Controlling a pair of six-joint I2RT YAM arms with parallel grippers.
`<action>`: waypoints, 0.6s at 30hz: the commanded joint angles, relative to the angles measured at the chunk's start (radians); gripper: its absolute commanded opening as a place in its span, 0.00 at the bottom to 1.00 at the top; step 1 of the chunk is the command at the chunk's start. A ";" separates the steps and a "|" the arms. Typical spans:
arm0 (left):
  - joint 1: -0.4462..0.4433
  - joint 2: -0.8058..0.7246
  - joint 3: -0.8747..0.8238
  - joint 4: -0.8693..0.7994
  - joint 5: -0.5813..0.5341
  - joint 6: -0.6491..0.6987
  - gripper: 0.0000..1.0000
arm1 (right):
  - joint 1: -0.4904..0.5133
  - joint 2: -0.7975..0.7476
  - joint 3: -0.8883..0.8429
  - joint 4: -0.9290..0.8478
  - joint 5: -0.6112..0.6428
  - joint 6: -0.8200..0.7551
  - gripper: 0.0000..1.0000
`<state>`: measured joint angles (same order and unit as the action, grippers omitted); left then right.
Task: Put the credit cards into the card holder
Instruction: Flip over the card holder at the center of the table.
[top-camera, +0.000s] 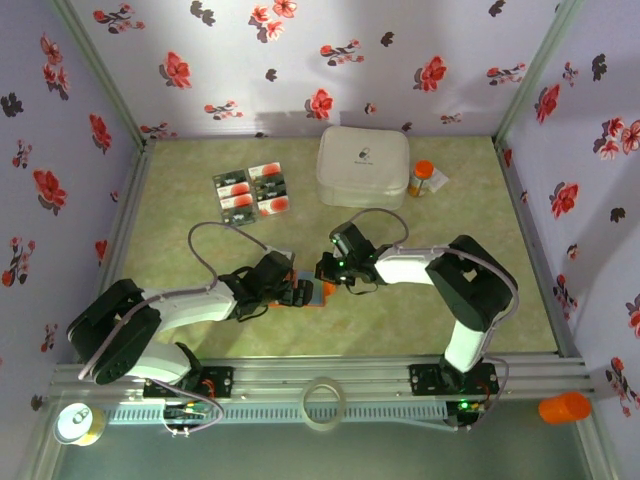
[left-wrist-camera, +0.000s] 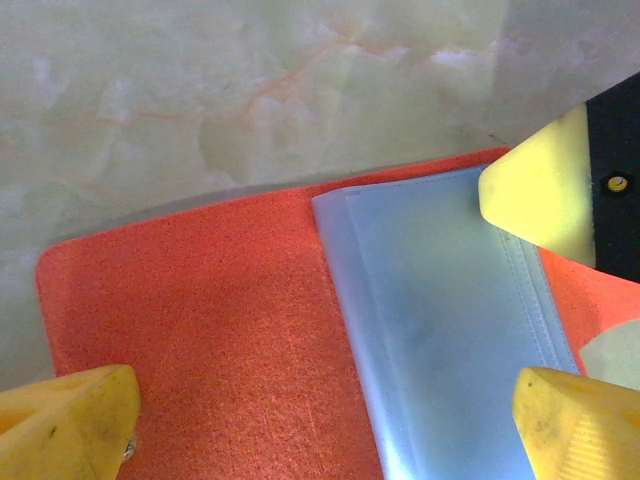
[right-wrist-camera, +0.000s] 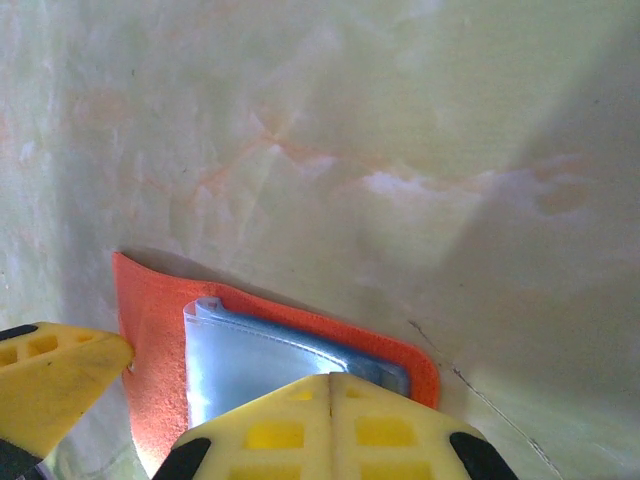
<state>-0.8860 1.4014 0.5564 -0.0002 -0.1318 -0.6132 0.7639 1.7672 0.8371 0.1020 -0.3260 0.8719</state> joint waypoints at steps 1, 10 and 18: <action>-0.007 0.018 0.005 0.002 -0.032 0.023 0.97 | 0.012 0.030 0.016 -0.016 -0.018 -0.007 0.00; -0.007 0.029 0.000 0.003 -0.038 0.023 0.97 | 0.033 0.052 0.047 -0.018 -0.024 -0.001 0.00; -0.007 0.044 -0.016 0.011 -0.045 0.024 0.86 | 0.037 0.055 0.056 -0.018 -0.025 0.004 0.00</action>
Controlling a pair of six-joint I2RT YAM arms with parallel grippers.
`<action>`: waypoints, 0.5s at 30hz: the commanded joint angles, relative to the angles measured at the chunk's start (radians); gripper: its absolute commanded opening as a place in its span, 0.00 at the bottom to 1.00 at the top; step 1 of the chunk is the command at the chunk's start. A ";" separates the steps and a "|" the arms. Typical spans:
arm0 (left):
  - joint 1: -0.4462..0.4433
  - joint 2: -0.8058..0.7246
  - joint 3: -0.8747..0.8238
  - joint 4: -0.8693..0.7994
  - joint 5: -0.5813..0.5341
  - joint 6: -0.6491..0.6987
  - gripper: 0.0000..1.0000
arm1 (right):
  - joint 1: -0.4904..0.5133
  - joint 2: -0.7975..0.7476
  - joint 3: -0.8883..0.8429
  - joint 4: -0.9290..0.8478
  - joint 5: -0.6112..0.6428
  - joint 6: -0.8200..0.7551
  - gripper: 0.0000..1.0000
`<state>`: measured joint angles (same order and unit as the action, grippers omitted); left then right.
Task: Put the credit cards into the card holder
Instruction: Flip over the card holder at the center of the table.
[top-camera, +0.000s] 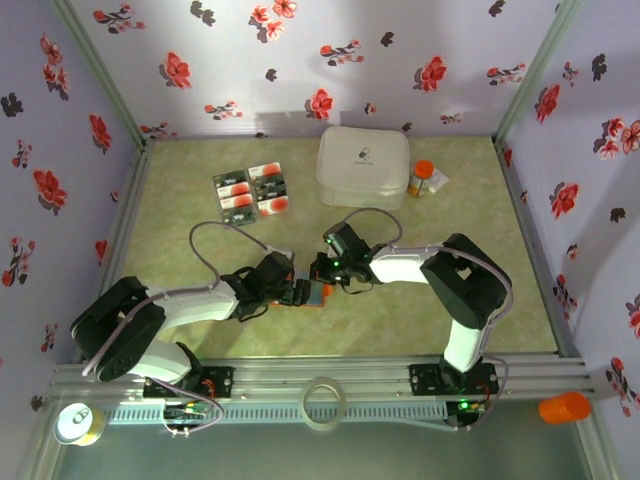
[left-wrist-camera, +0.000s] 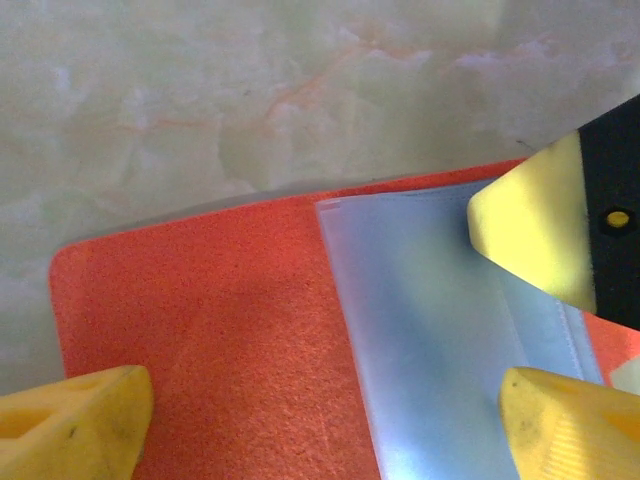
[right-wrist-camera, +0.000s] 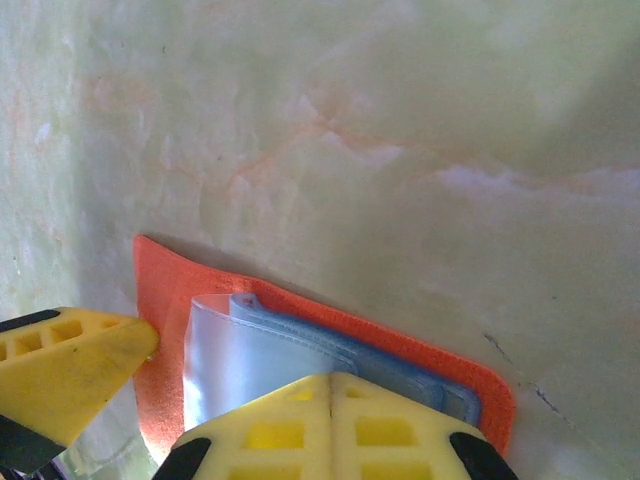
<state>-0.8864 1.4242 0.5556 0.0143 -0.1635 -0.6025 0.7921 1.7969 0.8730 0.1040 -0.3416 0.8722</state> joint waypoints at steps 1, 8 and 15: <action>-0.007 0.023 -0.019 0.001 -0.014 0.013 0.84 | 0.009 0.025 0.019 -0.020 -0.009 0.004 0.00; -0.012 0.028 -0.033 0.021 -0.011 0.014 0.72 | 0.010 0.014 0.024 -0.025 -0.006 0.007 0.00; -0.018 0.044 -0.042 0.042 -0.008 0.009 0.62 | 0.008 -0.030 0.042 -0.055 0.004 -0.001 0.07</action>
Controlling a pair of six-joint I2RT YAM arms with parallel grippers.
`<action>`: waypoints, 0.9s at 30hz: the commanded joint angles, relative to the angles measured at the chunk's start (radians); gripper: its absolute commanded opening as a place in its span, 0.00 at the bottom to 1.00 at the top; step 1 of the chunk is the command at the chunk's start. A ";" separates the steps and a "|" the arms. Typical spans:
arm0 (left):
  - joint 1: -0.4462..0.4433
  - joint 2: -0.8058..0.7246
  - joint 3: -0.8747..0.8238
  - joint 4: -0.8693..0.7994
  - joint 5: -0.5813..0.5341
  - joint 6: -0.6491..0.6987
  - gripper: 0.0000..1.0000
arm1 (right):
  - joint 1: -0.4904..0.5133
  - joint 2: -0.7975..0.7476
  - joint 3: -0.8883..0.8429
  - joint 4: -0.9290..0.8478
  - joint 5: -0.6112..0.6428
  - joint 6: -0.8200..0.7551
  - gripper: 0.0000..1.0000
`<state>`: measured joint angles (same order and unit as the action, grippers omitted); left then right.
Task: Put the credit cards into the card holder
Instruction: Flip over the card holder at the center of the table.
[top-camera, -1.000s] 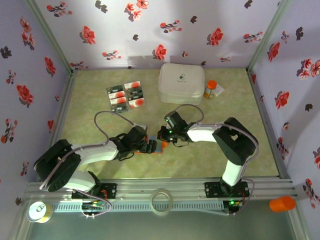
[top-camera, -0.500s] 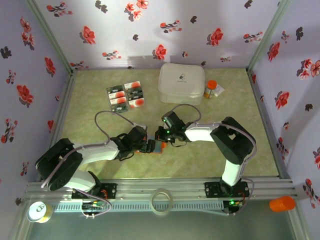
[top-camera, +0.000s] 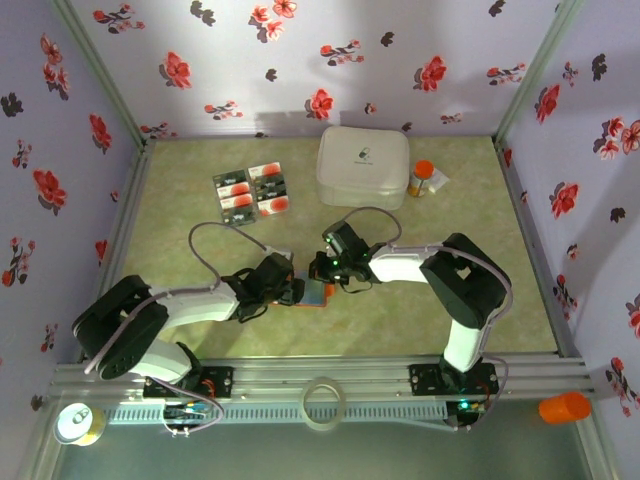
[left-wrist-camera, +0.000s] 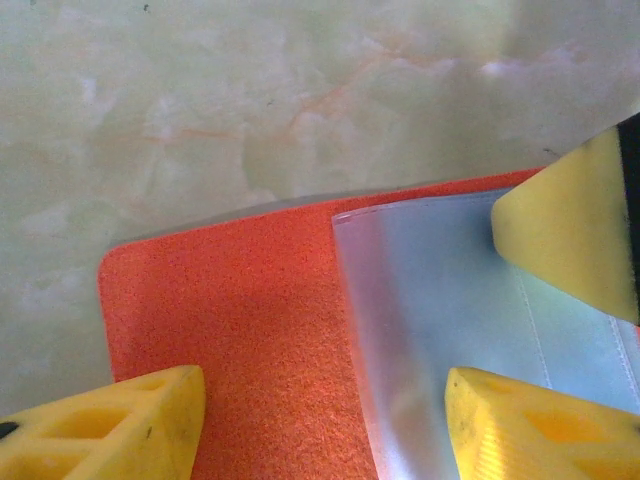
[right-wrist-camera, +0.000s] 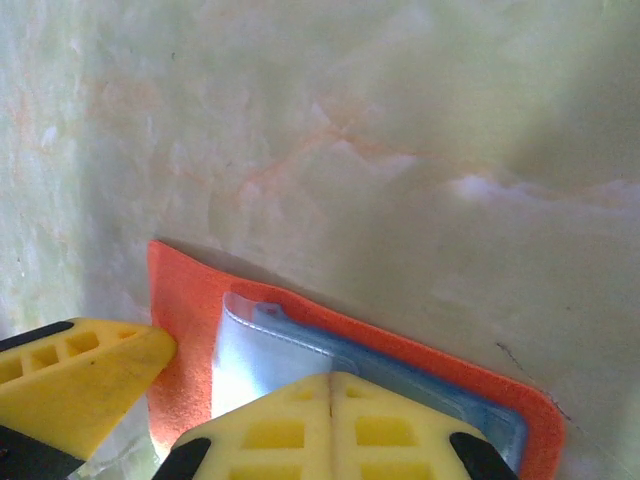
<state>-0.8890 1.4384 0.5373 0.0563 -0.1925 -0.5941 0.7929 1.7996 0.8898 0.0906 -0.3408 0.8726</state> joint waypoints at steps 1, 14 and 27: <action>-0.016 0.031 -0.023 0.002 0.021 0.001 0.61 | 0.007 -0.041 0.026 -0.049 0.010 -0.003 0.12; -0.018 0.034 -0.025 0.012 0.019 0.004 0.59 | 0.003 -0.061 0.005 -0.048 0.044 0.015 0.45; -0.018 0.025 -0.024 0.011 0.015 0.006 0.60 | 0.000 0.009 0.025 0.090 -0.078 0.084 0.37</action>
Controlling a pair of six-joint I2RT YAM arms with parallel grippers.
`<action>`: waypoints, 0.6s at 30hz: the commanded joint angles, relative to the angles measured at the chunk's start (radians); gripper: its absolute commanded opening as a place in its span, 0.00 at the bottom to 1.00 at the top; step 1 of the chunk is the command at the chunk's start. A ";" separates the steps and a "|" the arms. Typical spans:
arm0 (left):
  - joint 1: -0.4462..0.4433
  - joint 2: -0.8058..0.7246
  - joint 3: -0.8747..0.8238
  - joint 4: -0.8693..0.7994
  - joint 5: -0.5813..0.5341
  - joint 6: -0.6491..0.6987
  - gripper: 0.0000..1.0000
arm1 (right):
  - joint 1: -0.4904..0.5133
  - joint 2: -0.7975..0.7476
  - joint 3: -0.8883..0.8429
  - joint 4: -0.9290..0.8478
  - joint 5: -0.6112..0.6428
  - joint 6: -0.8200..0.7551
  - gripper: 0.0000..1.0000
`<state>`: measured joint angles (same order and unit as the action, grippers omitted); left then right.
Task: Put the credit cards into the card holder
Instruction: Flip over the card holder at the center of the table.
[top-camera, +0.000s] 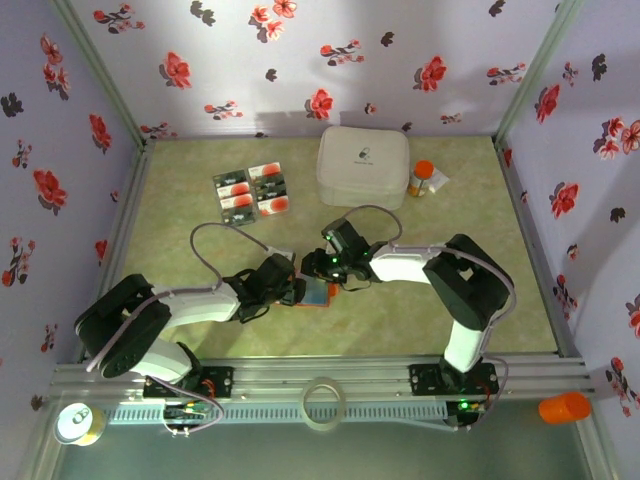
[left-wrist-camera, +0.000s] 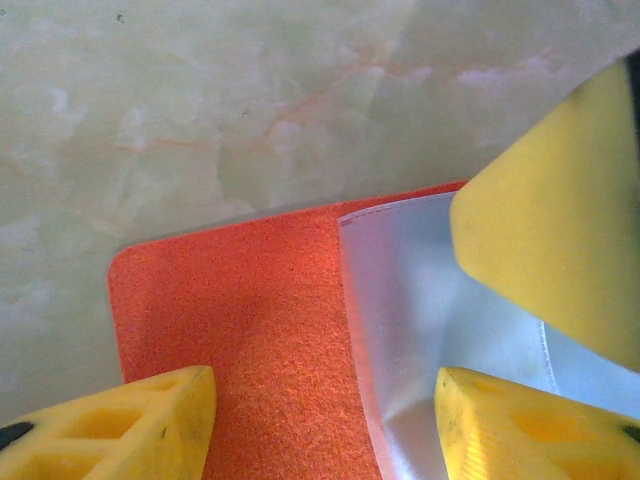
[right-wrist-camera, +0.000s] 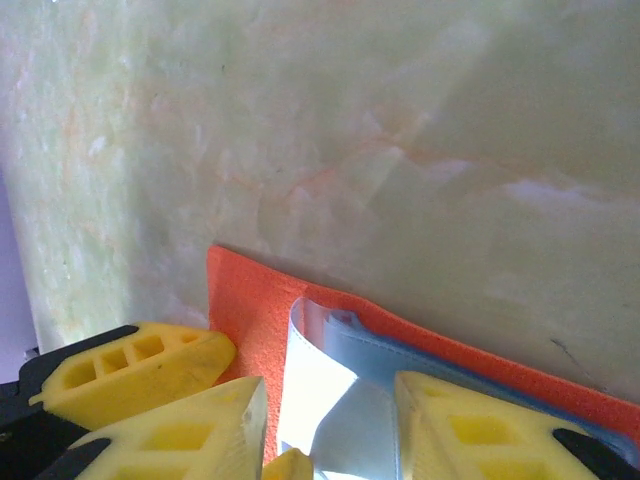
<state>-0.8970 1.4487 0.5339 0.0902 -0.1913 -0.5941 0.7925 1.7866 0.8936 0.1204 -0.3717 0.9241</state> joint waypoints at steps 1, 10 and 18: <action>-0.010 0.013 -0.019 -0.024 0.013 0.006 0.60 | 0.000 0.022 0.019 0.066 -0.051 0.036 0.36; -0.008 -0.085 0.008 -0.082 -0.025 0.010 0.85 | -0.004 -0.005 -0.008 0.096 -0.057 0.065 0.35; 0.034 -0.251 0.028 -0.136 -0.052 -0.024 1.00 | 0.001 -0.018 -0.027 0.159 -0.082 0.118 0.39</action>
<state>-0.8825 1.2491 0.5362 0.0013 -0.2104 -0.5980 0.7902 1.7905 0.8833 0.2367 -0.4278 1.0050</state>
